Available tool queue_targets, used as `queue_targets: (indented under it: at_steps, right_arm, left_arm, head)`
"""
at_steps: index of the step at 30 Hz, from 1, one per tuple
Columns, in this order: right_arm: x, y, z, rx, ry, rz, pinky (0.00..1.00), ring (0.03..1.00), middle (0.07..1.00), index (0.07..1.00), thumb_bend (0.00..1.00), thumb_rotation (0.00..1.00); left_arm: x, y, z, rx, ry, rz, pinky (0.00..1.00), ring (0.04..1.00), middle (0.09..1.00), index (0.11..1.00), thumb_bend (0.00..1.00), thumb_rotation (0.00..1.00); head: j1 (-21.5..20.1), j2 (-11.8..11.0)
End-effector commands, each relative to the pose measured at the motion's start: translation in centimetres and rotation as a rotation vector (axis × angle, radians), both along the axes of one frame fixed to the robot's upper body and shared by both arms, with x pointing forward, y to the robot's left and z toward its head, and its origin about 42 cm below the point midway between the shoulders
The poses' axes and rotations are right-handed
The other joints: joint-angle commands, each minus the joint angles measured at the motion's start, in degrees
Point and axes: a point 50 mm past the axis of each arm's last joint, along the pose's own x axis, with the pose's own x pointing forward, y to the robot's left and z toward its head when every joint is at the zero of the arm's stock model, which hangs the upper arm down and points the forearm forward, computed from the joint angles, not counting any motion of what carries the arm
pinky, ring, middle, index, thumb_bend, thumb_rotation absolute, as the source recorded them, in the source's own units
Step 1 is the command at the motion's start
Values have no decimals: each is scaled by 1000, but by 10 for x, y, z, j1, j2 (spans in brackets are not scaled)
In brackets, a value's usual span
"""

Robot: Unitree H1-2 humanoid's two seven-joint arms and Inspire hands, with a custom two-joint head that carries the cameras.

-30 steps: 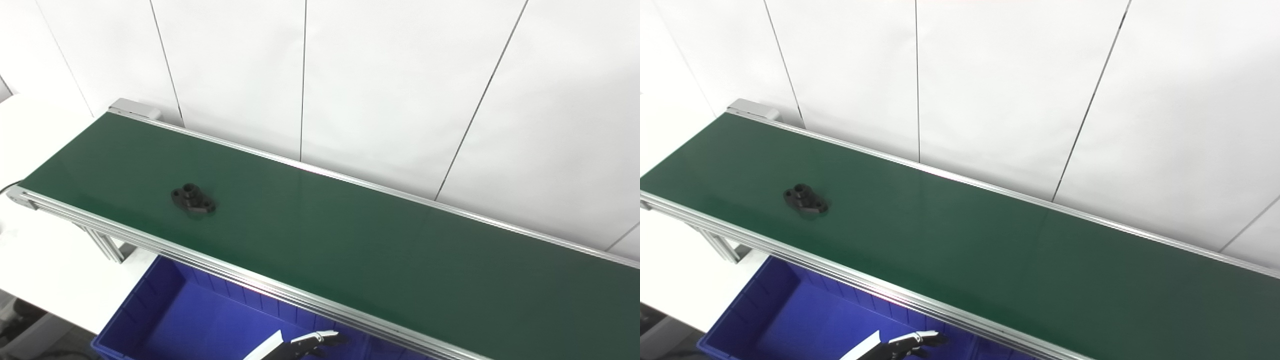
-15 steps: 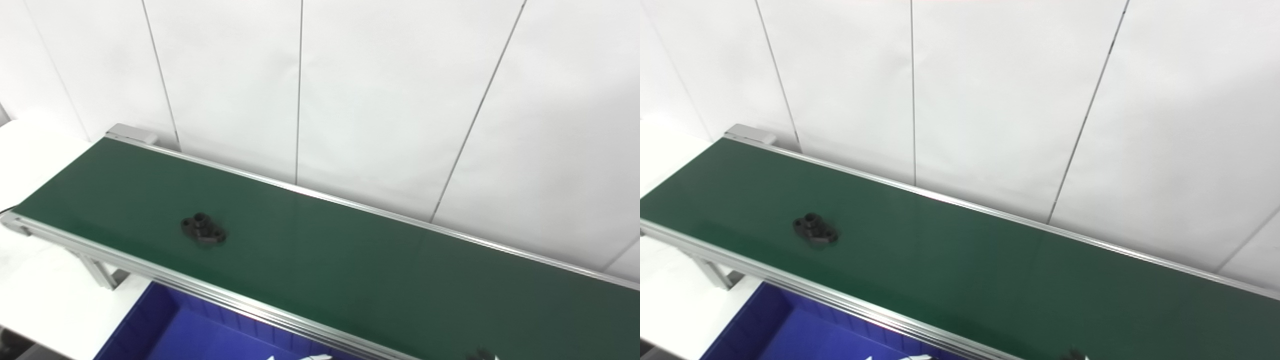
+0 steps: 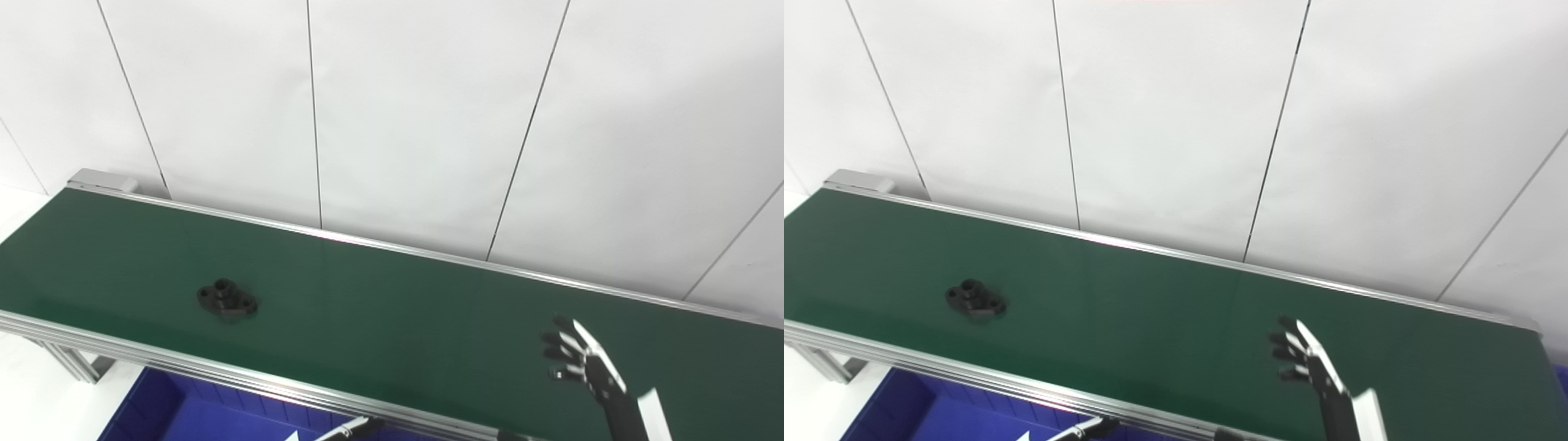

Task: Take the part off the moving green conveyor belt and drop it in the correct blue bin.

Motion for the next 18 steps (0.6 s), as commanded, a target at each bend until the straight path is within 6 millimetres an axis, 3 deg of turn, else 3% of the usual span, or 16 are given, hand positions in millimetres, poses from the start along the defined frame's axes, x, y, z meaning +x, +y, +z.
queue_targets:
  at_steps: [1, 6, 13, 18]
  right_arm:
    - [8, 6, 10, 1, -12, -3, 668, 775, 816, 888, 832, 242]
    - [31, 14, 4, -56, 13, 16, 668, 768, 815, 893, 818, 207]
    - [70, 19, 7, -243, 60, 59, 675, 766, 808, 902, 808, 335]
    - [92, 28, 18, -345, 84, 72, 663, 737, 776, 884, 825, 332]
  left_arm:
    - [4, 3, 10, -16, -61, -18, 931, 968, 966, 918, 673, 277]
    - [5, 5, 12, -2, -61, -16, 958, 971, 961, 918, 673, 299]
    - [6, 7, 13, 1, -64, -27, 957, 970, 959, 914, 657, 288]
    - [5, 9, 16, -8, -65, -39, 965, 974, 959, 911, 648, 262]
  head:
    - [2, 1]
    - [8, 2]
    - [9, 6]
    - [9, 15]
